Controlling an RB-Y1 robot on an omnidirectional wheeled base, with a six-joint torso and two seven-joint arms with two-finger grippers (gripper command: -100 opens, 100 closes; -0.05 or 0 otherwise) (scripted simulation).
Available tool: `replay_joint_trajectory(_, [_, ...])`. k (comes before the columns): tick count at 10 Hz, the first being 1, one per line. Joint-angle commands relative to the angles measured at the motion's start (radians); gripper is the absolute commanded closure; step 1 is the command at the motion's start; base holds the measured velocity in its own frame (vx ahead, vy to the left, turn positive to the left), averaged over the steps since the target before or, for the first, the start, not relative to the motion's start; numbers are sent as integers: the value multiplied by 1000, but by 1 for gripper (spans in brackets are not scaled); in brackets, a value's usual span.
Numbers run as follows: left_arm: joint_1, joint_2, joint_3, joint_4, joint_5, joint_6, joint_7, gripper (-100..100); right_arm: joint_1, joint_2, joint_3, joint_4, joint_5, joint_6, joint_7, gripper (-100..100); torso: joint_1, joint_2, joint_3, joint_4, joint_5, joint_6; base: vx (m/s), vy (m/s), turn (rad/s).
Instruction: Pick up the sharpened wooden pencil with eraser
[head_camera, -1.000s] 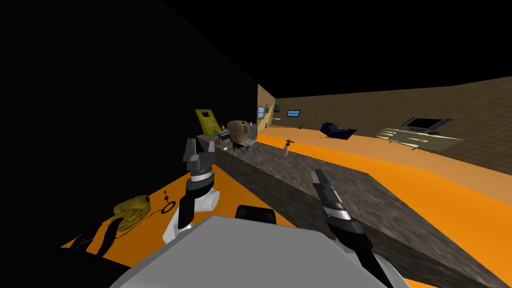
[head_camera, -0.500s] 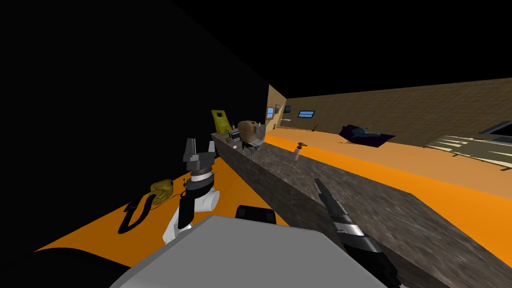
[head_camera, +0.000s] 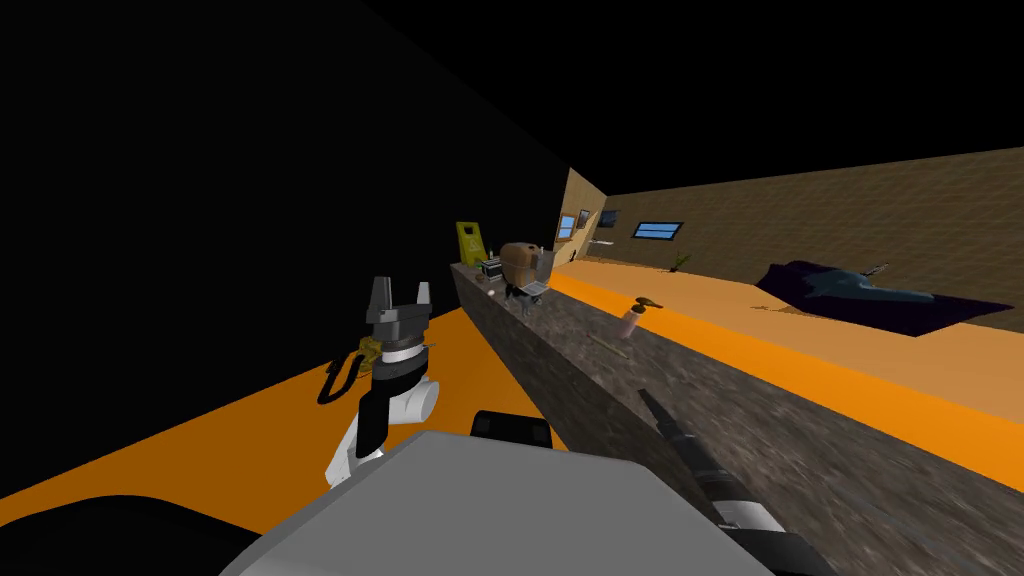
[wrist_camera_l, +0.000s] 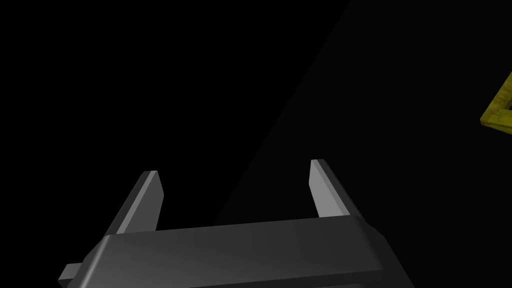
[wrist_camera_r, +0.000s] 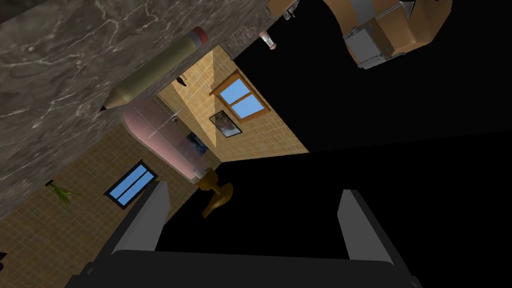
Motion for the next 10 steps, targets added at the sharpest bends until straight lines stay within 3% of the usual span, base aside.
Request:
replay_joint_trajectory(1, [0,0,0,0,0,0,0,0,36,-18,-10,21,14,-4,-2,-100,0,0,0,0,0,0,34,11,171])
replay_joint_trajectory(2, [0,0,0,0,0,0,0,0,73,-53,-24,53,45,4,-5,-100,-1,0,0,0,0,1,40,25,317])
replay_joint_trajectory(3, [0,0,0,0,0,0,0,0,81,-53,-24,53,45,4,-5,-100,-1,0,0,0,0,0,38,18,169])
replay_joint_trajectory(4, [0,0,0,0,0,0,0,0,111,-90,-37,86,76,12,-7,-100,0,0,0,0,0,1,41,32,332])
replay_joint_trajectory(5, [0,0,0,0,0,0,0,0,126,-90,-37,86,76,12,-7,-100,0,0,0,0,0,0,37,18,195])
replay_joint_trajectory(7, [0,0,0,0,0,0,0,0,195,-161,-58,150,137,25,-11,-100,-1,-1,0,0,0,0,66,19,394])
replay_joint_trajectory(8, [0,0,0,0,0,0,0,0,214,-165,-58,153,137,25,-11,-100,-1,-3,-2,-1,0,0,70,0,240])
replay_joint_trajectory(9, [0,0,0,0,0,0,0,0,239,-205,-68,186,168,30,-12,-100,-1,-2,-2,-1,0,1,69,8,297])
replay_joint_trajectory(10, [0,0,0,0,0,0,0,0,257,-205,-68,186,168,30,-12,-100,-1,-3,-2,-1,0,0,52,5,190])
